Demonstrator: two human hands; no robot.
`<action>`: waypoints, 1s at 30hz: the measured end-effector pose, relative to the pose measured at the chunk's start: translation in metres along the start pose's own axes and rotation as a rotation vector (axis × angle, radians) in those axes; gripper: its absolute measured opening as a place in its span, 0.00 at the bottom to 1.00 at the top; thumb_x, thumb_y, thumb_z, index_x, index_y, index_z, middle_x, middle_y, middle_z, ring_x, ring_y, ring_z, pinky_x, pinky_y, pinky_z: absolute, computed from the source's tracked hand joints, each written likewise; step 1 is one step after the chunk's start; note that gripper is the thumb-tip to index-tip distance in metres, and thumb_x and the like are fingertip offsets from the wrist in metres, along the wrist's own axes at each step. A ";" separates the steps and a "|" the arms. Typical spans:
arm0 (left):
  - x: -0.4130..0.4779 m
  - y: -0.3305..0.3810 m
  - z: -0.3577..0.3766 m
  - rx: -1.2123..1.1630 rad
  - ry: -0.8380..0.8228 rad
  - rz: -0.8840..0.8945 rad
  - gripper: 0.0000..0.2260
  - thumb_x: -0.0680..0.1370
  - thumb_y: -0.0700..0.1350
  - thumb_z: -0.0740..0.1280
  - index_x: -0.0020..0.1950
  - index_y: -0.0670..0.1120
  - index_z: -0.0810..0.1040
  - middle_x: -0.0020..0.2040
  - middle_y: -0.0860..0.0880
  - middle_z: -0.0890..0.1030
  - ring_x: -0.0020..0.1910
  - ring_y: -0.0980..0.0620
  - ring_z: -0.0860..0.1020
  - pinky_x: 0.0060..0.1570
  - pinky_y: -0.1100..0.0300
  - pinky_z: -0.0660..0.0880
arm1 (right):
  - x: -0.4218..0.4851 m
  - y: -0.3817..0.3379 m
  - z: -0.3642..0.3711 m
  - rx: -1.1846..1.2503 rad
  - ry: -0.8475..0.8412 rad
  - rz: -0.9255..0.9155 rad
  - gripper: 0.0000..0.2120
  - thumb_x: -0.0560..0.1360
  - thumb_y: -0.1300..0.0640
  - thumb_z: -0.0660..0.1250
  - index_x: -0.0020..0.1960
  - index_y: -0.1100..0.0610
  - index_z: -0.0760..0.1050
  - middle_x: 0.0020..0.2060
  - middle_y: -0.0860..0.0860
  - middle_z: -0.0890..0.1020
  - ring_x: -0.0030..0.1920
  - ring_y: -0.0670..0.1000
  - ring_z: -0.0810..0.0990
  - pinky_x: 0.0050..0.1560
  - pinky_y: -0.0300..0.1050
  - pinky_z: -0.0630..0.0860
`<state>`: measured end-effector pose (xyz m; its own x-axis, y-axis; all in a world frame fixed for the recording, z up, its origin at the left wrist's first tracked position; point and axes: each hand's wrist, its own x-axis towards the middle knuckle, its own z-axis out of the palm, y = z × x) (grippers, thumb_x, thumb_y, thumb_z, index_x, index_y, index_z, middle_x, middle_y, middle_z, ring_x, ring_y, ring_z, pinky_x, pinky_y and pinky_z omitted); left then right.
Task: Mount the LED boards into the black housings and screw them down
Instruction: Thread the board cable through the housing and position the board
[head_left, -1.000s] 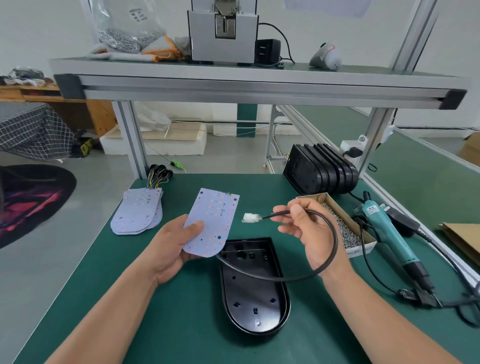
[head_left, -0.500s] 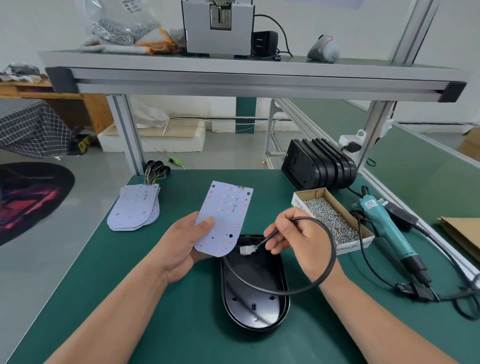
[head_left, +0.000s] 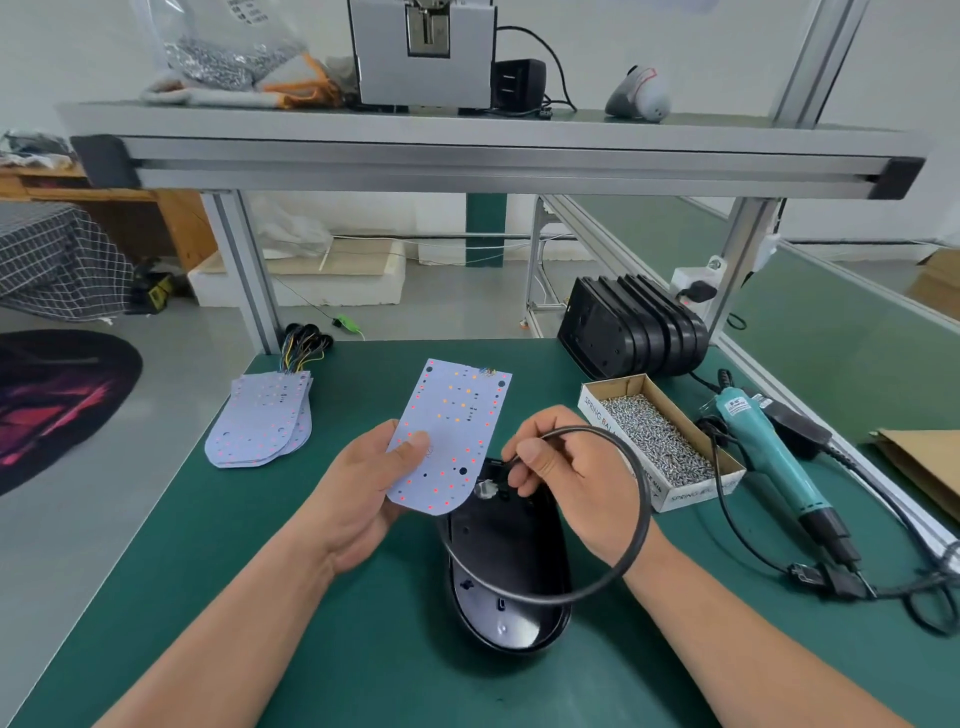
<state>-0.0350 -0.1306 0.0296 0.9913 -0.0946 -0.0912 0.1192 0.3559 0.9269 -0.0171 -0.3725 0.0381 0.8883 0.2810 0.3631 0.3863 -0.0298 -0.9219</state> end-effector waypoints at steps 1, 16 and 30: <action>0.000 0.000 0.000 -0.004 -0.005 0.005 0.20 0.77 0.49 0.72 0.65 0.38 0.81 0.61 0.40 0.85 0.52 0.47 0.85 0.45 0.58 0.82 | 0.002 0.002 0.001 0.024 0.031 0.015 0.04 0.84 0.69 0.63 0.51 0.66 0.76 0.40 0.53 0.85 0.37 0.49 0.83 0.41 0.40 0.79; -0.006 -0.005 0.021 0.049 -0.042 0.102 0.21 0.80 0.50 0.69 0.68 0.38 0.78 0.64 0.40 0.85 0.58 0.45 0.83 0.55 0.54 0.81 | 0.006 0.027 -0.030 -0.009 -0.027 0.167 0.08 0.78 0.62 0.74 0.53 0.52 0.88 0.57 0.49 0.87 0.61 0.49 0.84 0.67 0.53 0.78; -0.009 -0.027 0.045 0.369 0.050 0.120 0.10 0.78 0.57 0.68 0.55 0.54 0.82 0.52 0.50 0.87 0.49 0.54 0.84 0.51 0.56 0.77 | 0.006 0.039 -0.036 0.269 -0.280 0.185 0.18 0.80 0.71 0.61 0.66 0.64 0.80 0.65 0.64 0.82 0.70 0.64 0.78 0.74 0.64 0.70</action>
<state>-0.0499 -0.1807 0.0220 0.9996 -0.0244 0.0164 -0.0164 0.0020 0.9999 0.0119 -0.4065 0.0092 0.8207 0.5450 0.1716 0.1148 0.1368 -0.9839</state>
